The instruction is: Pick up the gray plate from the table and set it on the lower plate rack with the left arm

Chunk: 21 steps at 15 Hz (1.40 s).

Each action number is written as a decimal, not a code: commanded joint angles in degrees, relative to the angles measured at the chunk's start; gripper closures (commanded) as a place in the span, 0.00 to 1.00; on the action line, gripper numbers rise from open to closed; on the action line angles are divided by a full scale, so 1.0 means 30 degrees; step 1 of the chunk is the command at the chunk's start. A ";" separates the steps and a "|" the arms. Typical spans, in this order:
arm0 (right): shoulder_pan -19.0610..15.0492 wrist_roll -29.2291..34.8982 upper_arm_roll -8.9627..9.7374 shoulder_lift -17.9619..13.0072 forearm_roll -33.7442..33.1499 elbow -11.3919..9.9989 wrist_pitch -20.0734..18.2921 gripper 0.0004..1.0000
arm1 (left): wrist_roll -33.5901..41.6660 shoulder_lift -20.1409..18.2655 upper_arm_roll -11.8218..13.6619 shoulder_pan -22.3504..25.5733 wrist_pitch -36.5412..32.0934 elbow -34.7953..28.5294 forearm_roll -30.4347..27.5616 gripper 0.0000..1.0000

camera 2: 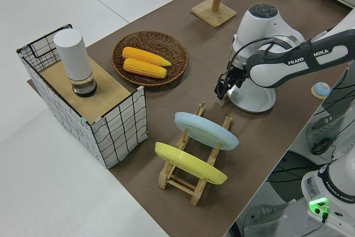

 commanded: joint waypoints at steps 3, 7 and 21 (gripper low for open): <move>-0.0426 0.0251 0.0394 0.0181 -0.0058 0.0410 -0.0307 0.02 | 0.0070 0.0164 0.0124 -0.0211 0.0718 -0.0323 0.0351 0.01; -0.0426 0.0251 0.0394 0.0181 -0.0058 0.0409 -0.0307 0.02 | -0.0017 0.0164 0.0095 -0.0240 0.0717 -0.0352 0.0351 0.20; -0.0426 0.0251 0.0394 0.0181 -0.0058 0.0409 -0.0307 0.02 | 0.0099 -0.0011 -0.0081 -0.0182 0.0308 -0.0441 0.0351 1.00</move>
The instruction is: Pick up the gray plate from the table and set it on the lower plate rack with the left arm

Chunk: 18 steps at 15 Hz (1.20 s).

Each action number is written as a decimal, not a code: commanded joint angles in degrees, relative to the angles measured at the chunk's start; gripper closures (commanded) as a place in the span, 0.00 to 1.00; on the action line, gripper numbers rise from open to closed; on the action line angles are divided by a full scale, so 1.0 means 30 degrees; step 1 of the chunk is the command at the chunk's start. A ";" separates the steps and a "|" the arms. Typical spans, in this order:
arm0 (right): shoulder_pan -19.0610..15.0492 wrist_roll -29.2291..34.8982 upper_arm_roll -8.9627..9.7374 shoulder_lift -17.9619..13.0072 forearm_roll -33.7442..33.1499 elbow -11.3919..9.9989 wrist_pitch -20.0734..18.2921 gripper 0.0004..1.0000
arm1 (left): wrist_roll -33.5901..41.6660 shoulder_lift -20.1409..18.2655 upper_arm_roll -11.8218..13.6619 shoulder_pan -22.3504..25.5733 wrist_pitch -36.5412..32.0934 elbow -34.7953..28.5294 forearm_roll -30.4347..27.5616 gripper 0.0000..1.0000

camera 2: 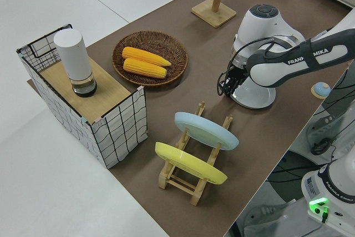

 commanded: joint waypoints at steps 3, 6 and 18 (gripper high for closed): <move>-0.0426 0.0251 0.0394 0.0181 -0.0058 0.0409 -0.0307 0.02 | -0.0183 -0.0087 0.0089 -0.0075 -0.0094 -0.0335 0.0273 1.00; -0.0426 0.0251 0.0394 0.0181 -0.0058 0.0410 -0.0307 0.02 | -0.0270 -0.0700 0.0118 -0.0075 -0.1119 -0.0189 0.0273 1.00; -0.0426 0.0251 0.0394 0.0181 -0.0058 0.0380 -0.0307 0.02 | -0.0153 -0.4832 0.0352 0.0071 -1.1426 0.3733 0.0273 1.00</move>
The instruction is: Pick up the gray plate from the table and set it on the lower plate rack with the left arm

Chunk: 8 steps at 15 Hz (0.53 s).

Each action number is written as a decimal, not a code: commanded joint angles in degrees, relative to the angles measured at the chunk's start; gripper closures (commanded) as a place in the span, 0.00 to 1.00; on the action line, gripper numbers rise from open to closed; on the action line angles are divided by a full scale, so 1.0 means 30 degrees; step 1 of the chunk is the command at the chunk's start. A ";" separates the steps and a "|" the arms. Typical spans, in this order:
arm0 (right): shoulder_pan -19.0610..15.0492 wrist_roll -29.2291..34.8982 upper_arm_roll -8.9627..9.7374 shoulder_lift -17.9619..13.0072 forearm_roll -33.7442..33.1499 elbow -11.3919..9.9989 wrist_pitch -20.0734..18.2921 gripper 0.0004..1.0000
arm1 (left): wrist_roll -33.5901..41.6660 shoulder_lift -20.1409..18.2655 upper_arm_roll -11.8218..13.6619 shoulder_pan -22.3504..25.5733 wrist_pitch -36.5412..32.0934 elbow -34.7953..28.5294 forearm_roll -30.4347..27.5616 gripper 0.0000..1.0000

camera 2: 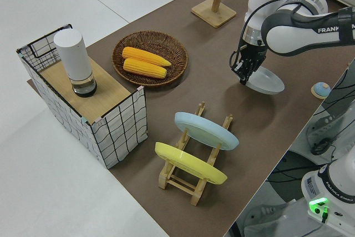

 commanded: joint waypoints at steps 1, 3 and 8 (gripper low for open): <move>-0.0426 0.0251 0.0394 0.0181 -0.0058 0.0380 -0.0307 0.02 | -0.0131 -0.1308 0.0163 0.0052 -0.3386 0.1501 0.0243 1.00; -0.0426 0.0252 0.0394 0.0181 -0.0058 0.0410 -0.0307 0.02 | -0.0131 -0.1718 0.0164 0.0052 -0.4852 0.2264 0.0242 1.00; -0.0426 0.0251 0.0394 0.0181 -0.0058 0.0410 -0.0307 0.02 | -0.0131 -0.2189 0.0602 0.0052 -0.7579 0.3963 0.0272 1.00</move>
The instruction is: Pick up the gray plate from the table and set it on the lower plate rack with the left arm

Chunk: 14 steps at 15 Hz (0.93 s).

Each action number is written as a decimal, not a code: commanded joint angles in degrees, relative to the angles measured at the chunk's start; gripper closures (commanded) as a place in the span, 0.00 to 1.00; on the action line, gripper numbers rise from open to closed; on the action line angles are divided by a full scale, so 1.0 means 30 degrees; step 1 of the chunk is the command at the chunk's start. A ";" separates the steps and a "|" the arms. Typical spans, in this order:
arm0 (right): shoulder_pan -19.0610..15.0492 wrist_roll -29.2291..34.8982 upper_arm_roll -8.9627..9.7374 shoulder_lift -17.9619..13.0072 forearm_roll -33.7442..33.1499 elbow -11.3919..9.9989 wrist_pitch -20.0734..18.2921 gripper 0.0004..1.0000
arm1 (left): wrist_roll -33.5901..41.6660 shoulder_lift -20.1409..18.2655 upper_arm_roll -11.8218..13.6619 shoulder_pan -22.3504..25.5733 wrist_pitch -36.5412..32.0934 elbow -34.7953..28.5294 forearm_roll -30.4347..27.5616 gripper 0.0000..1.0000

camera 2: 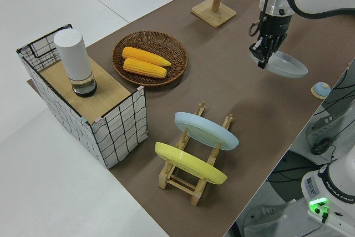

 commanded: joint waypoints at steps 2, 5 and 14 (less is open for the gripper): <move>-0.0426 0.0251 0.0394 0.0181 -0.0058 0.0410 -0.0307 0.02 | -0.0109 -0.0247 0.0454 0.0068 -0.2386 0.1757 0.0299 1.00; -0.0426 0.0251 0.0394 0.0181 -0.0058 0.0381 -0.0307 0.02 | -0.0109 -0.0247 0.0454 0.0039 -0.3179 0.2579 0.1290 1.00; -0.0426 0.0251 0.0394 0.0181 -0.0058 0.0410 -0.0307 0.02 | -0.2625 -0.0979 -0.0508 -0.0254 -0.3445 0.2815 0.5216 1.00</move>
